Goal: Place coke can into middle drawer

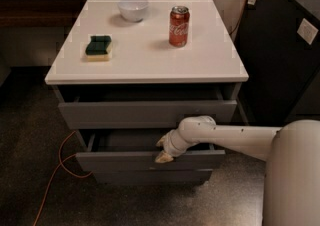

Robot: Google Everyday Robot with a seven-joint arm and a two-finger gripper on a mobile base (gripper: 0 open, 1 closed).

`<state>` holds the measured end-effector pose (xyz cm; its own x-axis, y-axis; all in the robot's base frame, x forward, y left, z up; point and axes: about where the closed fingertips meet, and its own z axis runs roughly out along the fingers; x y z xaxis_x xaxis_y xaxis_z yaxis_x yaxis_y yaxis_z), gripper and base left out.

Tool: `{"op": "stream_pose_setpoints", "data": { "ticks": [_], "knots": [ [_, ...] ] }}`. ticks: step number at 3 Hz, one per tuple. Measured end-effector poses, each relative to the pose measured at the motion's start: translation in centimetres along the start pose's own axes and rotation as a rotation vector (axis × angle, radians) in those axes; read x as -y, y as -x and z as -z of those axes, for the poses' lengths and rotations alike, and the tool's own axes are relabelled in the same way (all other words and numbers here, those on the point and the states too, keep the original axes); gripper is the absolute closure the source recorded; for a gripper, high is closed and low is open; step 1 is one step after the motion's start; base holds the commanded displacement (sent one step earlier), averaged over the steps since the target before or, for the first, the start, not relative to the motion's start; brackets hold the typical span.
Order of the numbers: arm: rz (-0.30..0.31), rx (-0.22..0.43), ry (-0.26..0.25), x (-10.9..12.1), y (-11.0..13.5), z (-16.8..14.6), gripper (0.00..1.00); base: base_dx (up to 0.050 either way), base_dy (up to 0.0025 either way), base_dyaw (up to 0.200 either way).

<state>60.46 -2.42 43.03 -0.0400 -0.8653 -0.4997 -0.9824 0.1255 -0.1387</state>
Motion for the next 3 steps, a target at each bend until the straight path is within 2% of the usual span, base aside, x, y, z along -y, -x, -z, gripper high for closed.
{"op": "stream_pose_setpoints", "data": {
  "ticks": [1,2,3],
  "knots": [
    [-0.007,-0.014,0.007,-0.7,-0.1,-0.2,0.71,0.000,0.00000,0.000],
    [0.015,-0.010,0.014,-3.0,0.7,0.3,0.99,0.000,0.00000,0.000],
    [0.016,-0.009,0.014,-3.1,0.7,0.3,1.00,0.000,0.00000,0.000]
  ]
}}
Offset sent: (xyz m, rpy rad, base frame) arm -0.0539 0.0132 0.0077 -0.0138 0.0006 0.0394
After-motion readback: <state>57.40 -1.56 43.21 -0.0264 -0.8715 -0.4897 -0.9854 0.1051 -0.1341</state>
